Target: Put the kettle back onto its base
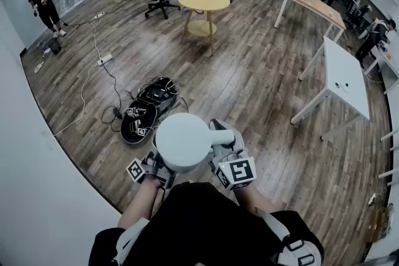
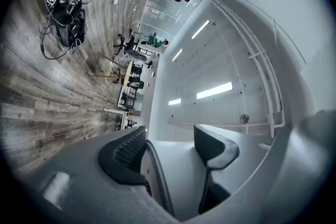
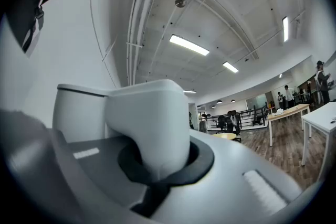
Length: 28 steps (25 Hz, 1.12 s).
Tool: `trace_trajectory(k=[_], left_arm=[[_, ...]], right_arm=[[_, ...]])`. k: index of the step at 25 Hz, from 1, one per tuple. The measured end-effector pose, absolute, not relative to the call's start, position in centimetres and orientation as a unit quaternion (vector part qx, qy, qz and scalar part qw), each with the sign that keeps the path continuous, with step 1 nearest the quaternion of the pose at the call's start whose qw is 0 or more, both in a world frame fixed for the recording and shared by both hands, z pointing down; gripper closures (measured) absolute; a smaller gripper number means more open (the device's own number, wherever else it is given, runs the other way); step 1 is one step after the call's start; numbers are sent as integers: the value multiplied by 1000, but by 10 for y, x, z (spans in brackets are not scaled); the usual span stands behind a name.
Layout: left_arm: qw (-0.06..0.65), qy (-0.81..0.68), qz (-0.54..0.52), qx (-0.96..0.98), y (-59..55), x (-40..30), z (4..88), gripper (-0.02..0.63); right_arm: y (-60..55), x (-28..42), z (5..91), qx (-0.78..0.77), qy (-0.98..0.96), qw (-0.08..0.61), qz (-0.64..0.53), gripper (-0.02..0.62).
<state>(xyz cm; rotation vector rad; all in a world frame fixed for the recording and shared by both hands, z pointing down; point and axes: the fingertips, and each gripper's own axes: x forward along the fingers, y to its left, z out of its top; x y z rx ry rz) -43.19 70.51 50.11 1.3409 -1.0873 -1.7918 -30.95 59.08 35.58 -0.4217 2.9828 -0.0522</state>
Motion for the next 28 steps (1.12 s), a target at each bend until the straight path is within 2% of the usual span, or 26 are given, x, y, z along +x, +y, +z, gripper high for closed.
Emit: trace_trajectory(k=[16,28], left_arm=[[325,-407,-673,525,711,-455,498,319],[355,-386,-656,543,711,-459,497,319]], right_arm=[[603,-325,356,-146,987,70,-21,589],[613,-320,352,-191,979,74,-19,589]])
